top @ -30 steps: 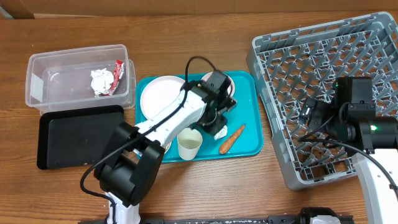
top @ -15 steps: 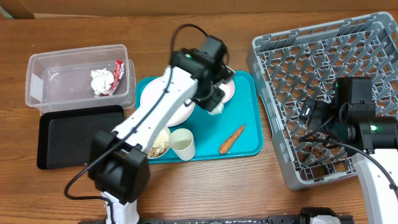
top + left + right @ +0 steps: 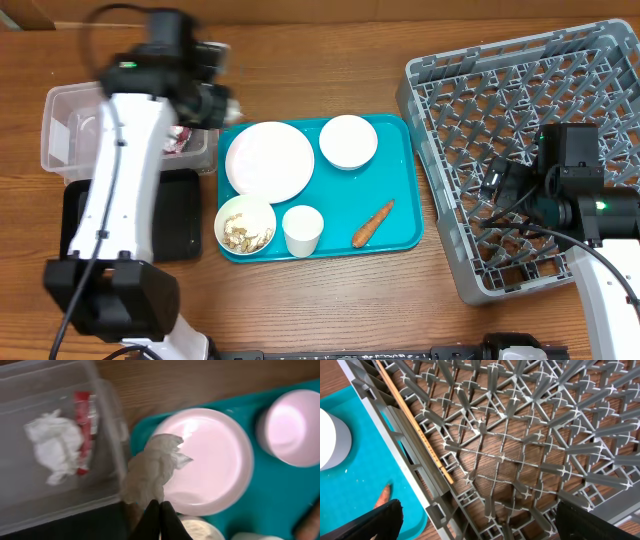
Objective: Sort waste into correct bins and load items into the dishwasher
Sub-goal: 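Carry the tissue left and release it into the clear bin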
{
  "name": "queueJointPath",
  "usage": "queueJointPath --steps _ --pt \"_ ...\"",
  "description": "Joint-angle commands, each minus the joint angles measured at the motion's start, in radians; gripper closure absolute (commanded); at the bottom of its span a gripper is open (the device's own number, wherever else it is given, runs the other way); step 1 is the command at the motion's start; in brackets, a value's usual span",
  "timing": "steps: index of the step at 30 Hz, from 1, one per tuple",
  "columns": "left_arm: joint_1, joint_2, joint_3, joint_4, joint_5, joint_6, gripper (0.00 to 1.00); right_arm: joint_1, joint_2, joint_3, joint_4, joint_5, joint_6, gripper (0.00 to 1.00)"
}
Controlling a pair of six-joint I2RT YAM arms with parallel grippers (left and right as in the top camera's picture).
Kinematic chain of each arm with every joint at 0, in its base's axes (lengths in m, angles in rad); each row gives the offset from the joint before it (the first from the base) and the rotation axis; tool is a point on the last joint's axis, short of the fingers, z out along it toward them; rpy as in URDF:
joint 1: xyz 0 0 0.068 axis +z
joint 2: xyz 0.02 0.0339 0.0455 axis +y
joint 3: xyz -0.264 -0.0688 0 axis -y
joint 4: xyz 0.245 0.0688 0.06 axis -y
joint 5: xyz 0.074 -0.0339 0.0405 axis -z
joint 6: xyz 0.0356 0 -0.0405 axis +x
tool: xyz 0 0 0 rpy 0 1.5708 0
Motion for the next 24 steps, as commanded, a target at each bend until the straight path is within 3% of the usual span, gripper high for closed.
queueJointPath --steps 1,6,7,8,9,10,11,17,24 --pt "0.13 0.004 0.019 0.016 -0.01 -0.042 0.96 -0.008 -0.011 0.025 0.005 0.0 0.004 0.0" --pt "0.23 0.053 0.018 0.048 -0.009 -0.042 0.96 -0.008 -0.011 0.025 0.005 -0.001 0.004 0.0" --pt "0.238 0.062 0.018 0.052 -0.01 -0.041 0.82 -0.008 -0.011 0.025 0.005 0.0 0.004 0.0" --pt "0.243 0.064 0.018 0.054 -0.011 -0.041 0.56 -0.008 -0.011 0.025 0.005 0.0 0.004 0.0" --pt "0.249 0.066 0.018 0.056 -0.015 -0.041 0.24 -0.008 -0.011 0.025 0.004 0.0 0.004 0.0" --pt "0.251 0.066 0.018 0.059 -0.023 -0.041 0.05 -0.008 -0.011 0.025 0.003 0.0 0.004 0.0" --pt "0.253 0.065 0.019 0.059 -0.037 -0.041 0.0 -0.008 -0.011 0.025 0.002 0.0 0.004 0.0" --pt "0.257 0.058 0.024 -0.036 -0.055 -0.072 0.0 -0.008 -0.011 0.025 0.001 0.0 0.004 0.0" --pt "0.249 0.046 0.021 -0.33 -0.051 -0.15 0.0 -0.008 -0.011 0.025 0.0 0.0 0.004 0.0"
